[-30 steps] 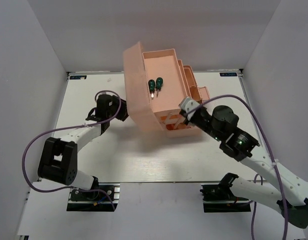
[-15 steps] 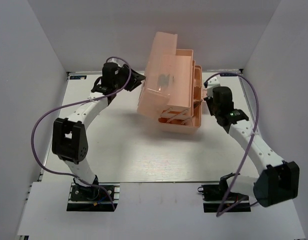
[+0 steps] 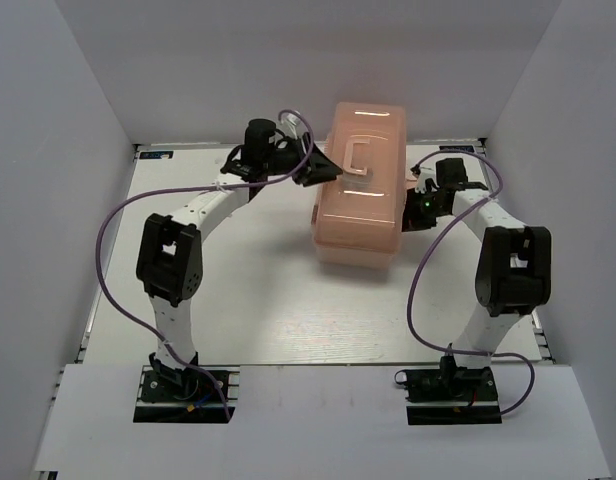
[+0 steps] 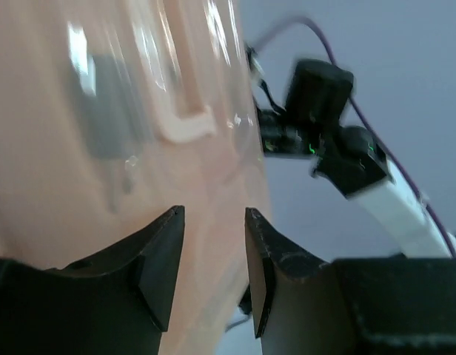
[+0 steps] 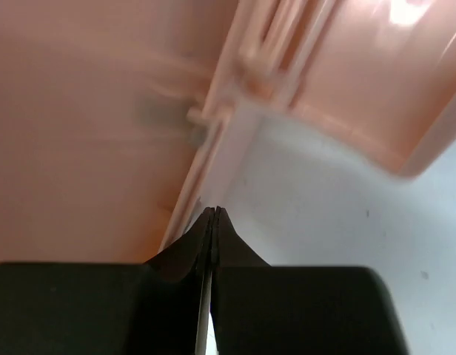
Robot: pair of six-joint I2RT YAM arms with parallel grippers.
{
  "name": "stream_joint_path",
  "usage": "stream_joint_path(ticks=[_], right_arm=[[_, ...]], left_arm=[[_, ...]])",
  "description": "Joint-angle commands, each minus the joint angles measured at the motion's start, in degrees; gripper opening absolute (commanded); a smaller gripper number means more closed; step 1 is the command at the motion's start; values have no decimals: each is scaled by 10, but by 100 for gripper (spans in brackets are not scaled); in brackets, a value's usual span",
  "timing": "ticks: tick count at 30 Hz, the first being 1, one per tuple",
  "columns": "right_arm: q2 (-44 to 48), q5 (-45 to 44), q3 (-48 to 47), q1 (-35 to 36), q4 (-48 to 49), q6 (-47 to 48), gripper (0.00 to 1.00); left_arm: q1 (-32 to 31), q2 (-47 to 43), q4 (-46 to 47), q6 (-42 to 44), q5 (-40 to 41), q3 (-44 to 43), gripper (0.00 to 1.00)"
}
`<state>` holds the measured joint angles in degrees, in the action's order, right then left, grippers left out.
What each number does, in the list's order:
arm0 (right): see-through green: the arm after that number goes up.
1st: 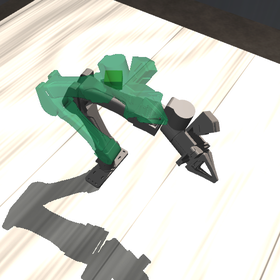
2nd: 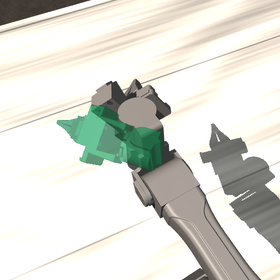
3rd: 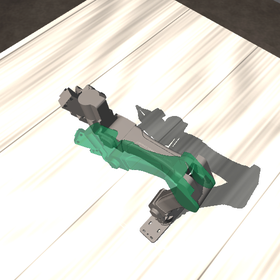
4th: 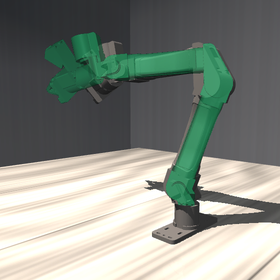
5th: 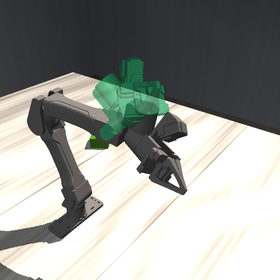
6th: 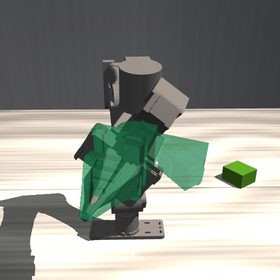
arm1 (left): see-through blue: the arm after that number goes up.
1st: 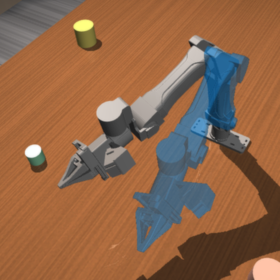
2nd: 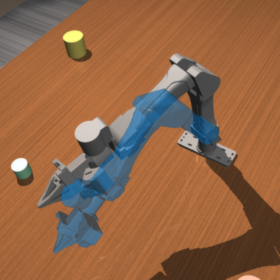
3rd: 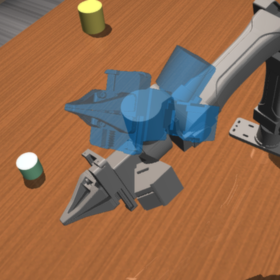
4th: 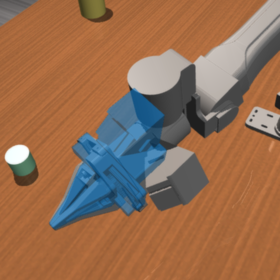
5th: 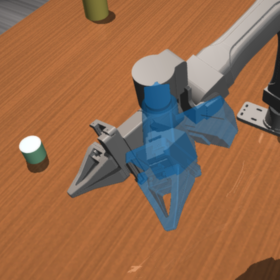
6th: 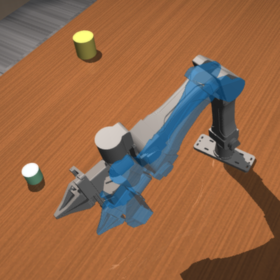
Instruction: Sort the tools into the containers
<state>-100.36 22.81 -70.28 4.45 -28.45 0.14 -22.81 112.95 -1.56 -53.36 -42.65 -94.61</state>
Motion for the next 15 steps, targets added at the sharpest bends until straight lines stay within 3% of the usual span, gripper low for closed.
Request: stream_joint_path(ticks=[1,10,13,15], right_arm=[[-21,114,-58,-5,17,-36,0],[-56,101,-102,-15,37,-30,0],[-70,84,-119,-17,40,-27,0],[-76,81,-129,-15,45,-27,0]], left_arm=[[-15,17,-76,39,-46,31,51],[23,-207,-222,164,164,63,70],[23,-268,-249,175,256,153,73],[29,-268,-249,175,256,192,73]])
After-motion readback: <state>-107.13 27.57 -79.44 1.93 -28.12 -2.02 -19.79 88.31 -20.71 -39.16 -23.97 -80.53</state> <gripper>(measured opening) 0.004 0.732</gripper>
